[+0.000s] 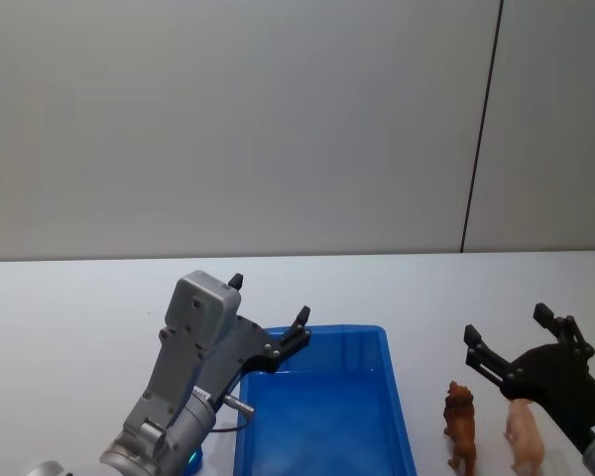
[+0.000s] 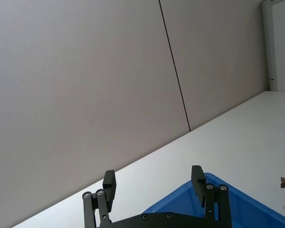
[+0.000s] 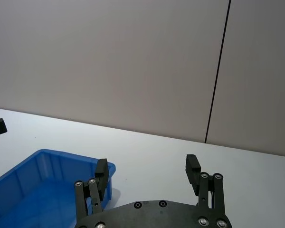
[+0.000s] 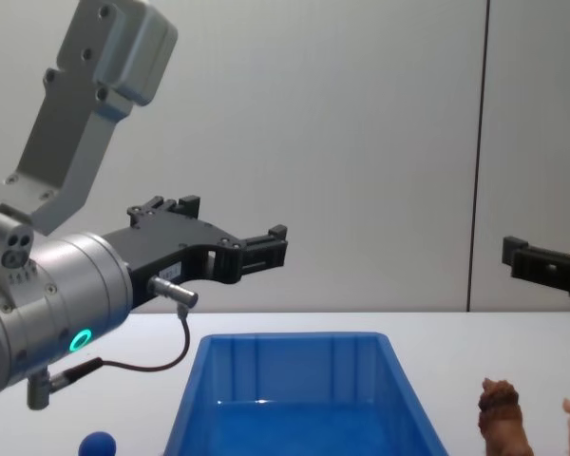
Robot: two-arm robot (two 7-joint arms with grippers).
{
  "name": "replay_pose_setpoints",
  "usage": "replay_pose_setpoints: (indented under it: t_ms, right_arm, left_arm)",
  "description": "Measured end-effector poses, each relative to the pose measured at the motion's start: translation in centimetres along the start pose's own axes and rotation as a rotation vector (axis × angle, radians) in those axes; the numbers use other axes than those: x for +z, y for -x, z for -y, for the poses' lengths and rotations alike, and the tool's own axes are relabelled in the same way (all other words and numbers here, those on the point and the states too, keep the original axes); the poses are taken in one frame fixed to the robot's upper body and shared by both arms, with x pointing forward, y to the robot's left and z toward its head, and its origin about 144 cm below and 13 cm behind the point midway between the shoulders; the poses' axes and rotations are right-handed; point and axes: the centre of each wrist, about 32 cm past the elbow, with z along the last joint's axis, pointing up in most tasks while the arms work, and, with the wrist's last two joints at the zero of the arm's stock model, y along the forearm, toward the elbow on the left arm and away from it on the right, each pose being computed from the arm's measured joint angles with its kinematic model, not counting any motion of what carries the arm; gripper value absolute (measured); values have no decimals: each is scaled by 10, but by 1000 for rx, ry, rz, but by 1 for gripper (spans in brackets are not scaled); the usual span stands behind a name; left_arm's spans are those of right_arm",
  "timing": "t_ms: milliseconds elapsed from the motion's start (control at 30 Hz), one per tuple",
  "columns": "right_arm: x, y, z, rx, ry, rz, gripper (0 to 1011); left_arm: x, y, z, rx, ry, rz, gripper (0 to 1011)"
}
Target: Pick up the two dolls from the table and place them into the box.
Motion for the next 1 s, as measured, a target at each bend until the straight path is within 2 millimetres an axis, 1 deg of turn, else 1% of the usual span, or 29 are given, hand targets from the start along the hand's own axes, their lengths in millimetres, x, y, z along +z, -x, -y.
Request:
replay_pose_setpoints:
  t_ms: [1000]
  right_arm:
    - [0, 0, 0, 0, 0, 0, 1001]
  left_arm:
    - [0, 0, 0, 0, 0, 0, 1001]
